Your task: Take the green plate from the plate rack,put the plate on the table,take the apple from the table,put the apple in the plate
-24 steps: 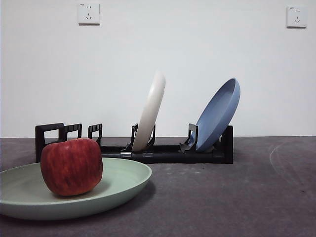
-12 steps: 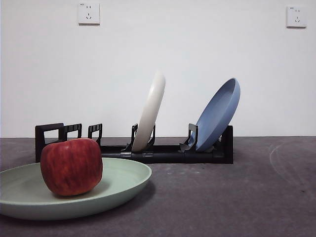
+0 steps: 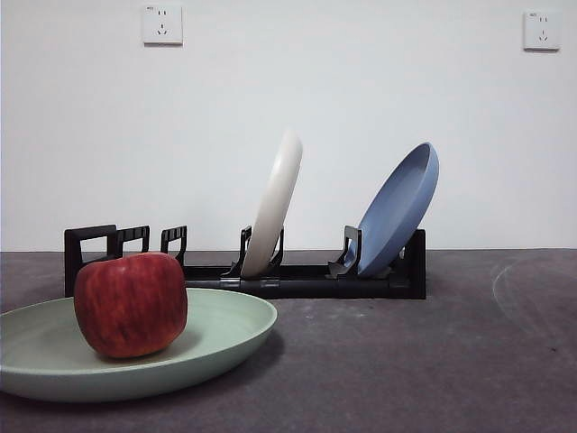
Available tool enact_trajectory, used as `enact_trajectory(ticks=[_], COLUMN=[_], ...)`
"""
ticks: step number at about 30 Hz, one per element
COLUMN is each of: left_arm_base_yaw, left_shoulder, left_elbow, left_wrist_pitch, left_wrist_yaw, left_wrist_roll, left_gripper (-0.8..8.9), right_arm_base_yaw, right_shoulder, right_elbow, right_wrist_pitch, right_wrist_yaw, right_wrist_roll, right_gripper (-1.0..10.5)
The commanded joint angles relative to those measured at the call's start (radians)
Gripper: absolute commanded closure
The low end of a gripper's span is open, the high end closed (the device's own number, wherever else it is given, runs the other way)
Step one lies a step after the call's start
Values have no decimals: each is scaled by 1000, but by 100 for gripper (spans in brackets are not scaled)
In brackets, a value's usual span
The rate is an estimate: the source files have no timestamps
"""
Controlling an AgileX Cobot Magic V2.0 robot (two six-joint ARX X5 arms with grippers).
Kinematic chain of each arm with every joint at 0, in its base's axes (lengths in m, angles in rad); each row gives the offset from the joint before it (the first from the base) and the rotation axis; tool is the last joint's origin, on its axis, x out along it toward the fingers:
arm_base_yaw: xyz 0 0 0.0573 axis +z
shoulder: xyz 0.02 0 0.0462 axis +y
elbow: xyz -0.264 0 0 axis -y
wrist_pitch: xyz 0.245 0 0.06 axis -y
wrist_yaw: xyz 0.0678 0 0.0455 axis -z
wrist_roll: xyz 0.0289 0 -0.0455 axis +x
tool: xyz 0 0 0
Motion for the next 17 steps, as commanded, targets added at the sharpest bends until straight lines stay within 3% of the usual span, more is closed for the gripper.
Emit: enact_trajectory(ticks=[1, 9, 13, 17], left_arm_base_yaw=[0, 48, 197, 422], left_shoulder=[12, 23, -2, -48], left_elbow=[-3, -3, -3, -3], left_wrist_pitch=[3, 5, 18, 156], left_wrist_yaw=[0, -7, 51, 93], left_wrist_roll=[-4, -5, -5, -19], left_gripper=[817, 817, 817, 817], right_arm_base_yaw=[3, 3, 3, 3], right_shoulder=[0, 0, 0, 0], right_elbow=[-9, -9, -9, -9], right_wrist_pitch=[-23, -23, -23, -23], right_wrist_yaw=[1, 1, 1, 1], right_wrist_roll=[11, 11, 11, 11], right_gripper=[947, 947, 947, 947])
